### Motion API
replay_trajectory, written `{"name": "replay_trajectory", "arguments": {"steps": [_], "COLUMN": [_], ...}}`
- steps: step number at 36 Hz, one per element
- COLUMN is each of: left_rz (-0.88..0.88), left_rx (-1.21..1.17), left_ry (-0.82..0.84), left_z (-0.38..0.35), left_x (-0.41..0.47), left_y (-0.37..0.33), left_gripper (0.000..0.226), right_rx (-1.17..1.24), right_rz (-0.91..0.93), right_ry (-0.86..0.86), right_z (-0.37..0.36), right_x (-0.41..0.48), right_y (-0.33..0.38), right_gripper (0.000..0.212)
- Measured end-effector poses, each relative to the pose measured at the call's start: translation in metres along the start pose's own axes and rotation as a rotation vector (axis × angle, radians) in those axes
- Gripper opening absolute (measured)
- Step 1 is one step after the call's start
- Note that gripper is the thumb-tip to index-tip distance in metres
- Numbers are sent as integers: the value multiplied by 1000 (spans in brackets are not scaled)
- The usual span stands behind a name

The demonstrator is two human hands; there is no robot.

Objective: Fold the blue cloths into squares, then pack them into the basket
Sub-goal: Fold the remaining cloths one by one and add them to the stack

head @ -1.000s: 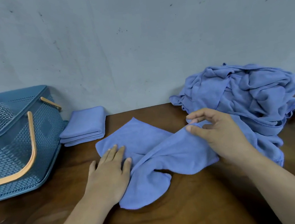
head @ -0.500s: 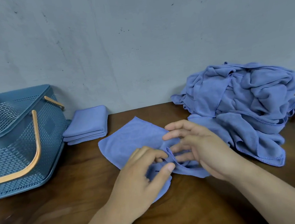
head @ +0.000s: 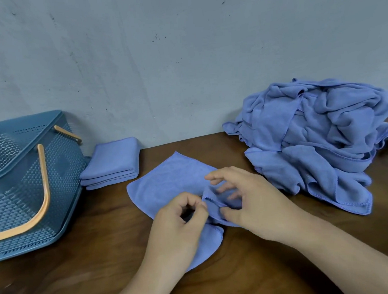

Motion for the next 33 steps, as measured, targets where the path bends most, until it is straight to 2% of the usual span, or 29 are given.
{"name": "replay_trajectory", "arguments": {"steps": [2, 4, 6, 7, 9, 11, 13, 17, 21, 24, 26, 27, 29, 31, 33], "left_rz": [-1, 9, 28, 45, 113, 183, 251, 302, 257, 222, 224, 207, 155, 139, 92], "left_rx": [-29, -76, -148, -203, -380, -561, -635, -446, -446, -369, -306, -209, 107, 379, 542], "left_ry": [6, -2, -33, -57, -99, -114, -117, -90, -39, 5, -45, -106, -227, -294, -334], "left_z": [1, 2, 7, 11, 13, 9, 11, 38, 57, 70, 84, 94, 113, 122, 127], "left_x": [0, -1, 2, 4, 8, 10, 9, 14, 25, 28, 30, 32, 34, 33, 33], "left_y": [-3, -4, 1, 5, 13, 17, 22, 35, 34, 29, 33, 35, 36, 36, 32], "left_gripper": [22, 26, 29, 28, 25, 33, 30, 21, 21, 27, 31, 31, 27, 26, 30], "right_rx": [-188, -250, -186, -135, -75, -76, -78, -21, -35, -182, -278, -305, -337, -398, -477], "right_rz": [0, -4, -32, -38, -41, -28, -11, 6, -24, -104, -137, -144, -132, -108, -80], "right_ry": [28, 61, 40, 8, -74, -117, -132, -137, 0, 132, 170, 141, -4, -157, -240], "right_z": [3, 7, 15, 21, 33, 39, 43, 56, 63, 67, 70, 73, 82, 91, 93], "right_x": [0, 1, 2, 3, 5, 5, 4, 4, 0, -5, -6, -5, -3, -2, -1], "right_y": [-5, -11, -19, -22, -26, -25, -22, -24, -32, -45, -55, -59, -65, -63, -56], "right_gripper": [60, 43, 21, 17, 12, 9, 8, 20, 33, 28, 14, 7, 10, 12, 9]}}
Point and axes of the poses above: each hand's wrist, its own x-axis towards the middle knuckle, its own z-axis out of the back of the hand, y = z × x, the point moved 9 cm from there along x, towards the middle knuckle, and after that the axes turned 4 degrees about y, right-handed, at the moved point
